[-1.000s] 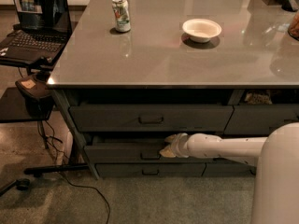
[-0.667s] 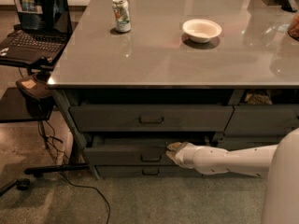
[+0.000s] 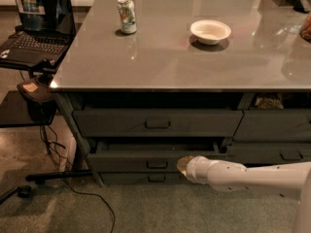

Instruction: Open middle drawer

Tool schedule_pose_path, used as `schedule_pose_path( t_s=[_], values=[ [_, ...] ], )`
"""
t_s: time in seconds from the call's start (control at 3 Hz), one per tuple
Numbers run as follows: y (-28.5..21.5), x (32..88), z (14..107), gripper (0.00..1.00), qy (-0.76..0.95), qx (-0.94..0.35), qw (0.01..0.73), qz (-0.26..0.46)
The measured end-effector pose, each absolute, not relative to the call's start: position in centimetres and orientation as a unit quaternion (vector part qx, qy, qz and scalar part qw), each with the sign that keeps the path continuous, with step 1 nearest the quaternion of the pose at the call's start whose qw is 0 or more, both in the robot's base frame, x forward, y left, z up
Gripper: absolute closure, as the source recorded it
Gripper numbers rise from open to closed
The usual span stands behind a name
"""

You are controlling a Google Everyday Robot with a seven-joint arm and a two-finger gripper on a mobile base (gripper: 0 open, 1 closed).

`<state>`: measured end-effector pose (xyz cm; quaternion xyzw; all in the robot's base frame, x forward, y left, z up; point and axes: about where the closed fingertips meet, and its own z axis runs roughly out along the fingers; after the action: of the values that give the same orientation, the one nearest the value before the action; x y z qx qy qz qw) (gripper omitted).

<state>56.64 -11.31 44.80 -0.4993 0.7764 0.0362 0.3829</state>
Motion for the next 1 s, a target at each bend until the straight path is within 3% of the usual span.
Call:
schedule_pose_path(
  t_s=[0.33,1.0],
  values=[
    [-11.75,56.43,44.86,0.82,0.778,-0.496,0.385,0.035],
    [-11.74,56.43,44.86,0.35,0.778,-0.496,0.385,0.036]
  ],
)
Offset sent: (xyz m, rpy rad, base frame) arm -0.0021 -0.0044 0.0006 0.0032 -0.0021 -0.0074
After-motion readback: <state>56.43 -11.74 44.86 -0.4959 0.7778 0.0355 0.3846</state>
